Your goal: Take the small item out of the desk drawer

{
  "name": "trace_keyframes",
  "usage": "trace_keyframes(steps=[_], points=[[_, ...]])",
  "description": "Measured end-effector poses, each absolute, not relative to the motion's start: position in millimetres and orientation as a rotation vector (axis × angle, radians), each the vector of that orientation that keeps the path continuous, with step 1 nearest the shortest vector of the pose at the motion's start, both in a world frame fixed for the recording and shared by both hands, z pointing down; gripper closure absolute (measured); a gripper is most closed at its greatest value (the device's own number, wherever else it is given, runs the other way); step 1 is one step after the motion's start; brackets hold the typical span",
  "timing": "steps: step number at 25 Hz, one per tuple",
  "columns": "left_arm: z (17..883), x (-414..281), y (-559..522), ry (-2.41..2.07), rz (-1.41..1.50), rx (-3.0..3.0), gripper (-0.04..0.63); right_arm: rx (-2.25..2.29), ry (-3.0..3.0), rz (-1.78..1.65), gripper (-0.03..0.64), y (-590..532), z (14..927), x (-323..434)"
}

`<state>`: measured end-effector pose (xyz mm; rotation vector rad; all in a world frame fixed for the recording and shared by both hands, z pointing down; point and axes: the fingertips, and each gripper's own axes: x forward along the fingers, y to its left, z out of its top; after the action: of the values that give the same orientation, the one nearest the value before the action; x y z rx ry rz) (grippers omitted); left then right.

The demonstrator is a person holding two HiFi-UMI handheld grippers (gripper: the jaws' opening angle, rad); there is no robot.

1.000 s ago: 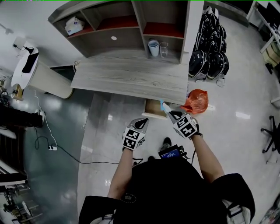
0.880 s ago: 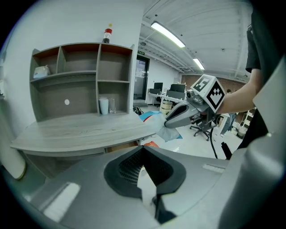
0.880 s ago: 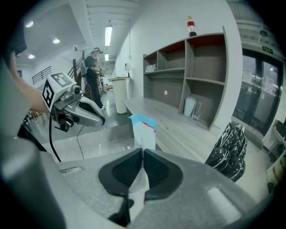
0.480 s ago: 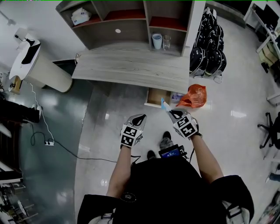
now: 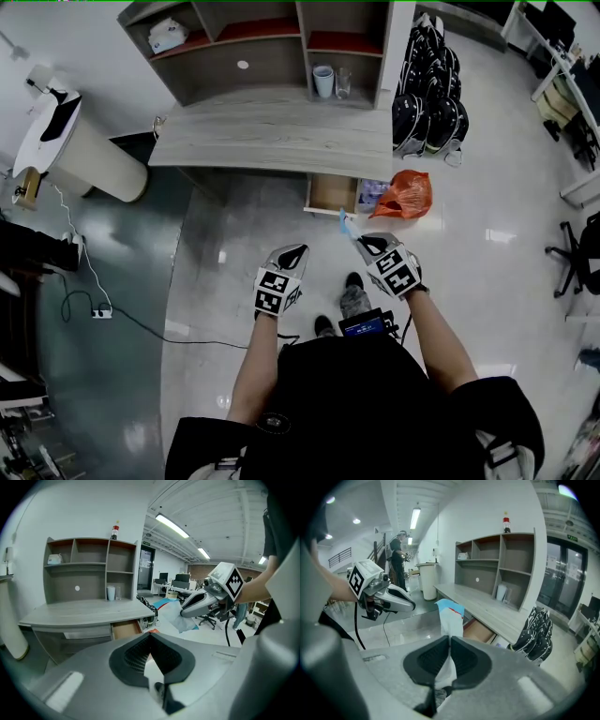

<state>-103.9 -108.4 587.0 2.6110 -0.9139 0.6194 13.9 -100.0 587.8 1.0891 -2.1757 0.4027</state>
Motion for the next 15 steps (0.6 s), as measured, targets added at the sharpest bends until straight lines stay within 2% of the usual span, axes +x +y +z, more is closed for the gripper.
trace_keyframes(steps=[15], points=[[589, -90, -54, -0.817, 0.634, 2.675, 0.592, 1.151, -2.171, 0.407, 0.597, -41, 587, 8]])
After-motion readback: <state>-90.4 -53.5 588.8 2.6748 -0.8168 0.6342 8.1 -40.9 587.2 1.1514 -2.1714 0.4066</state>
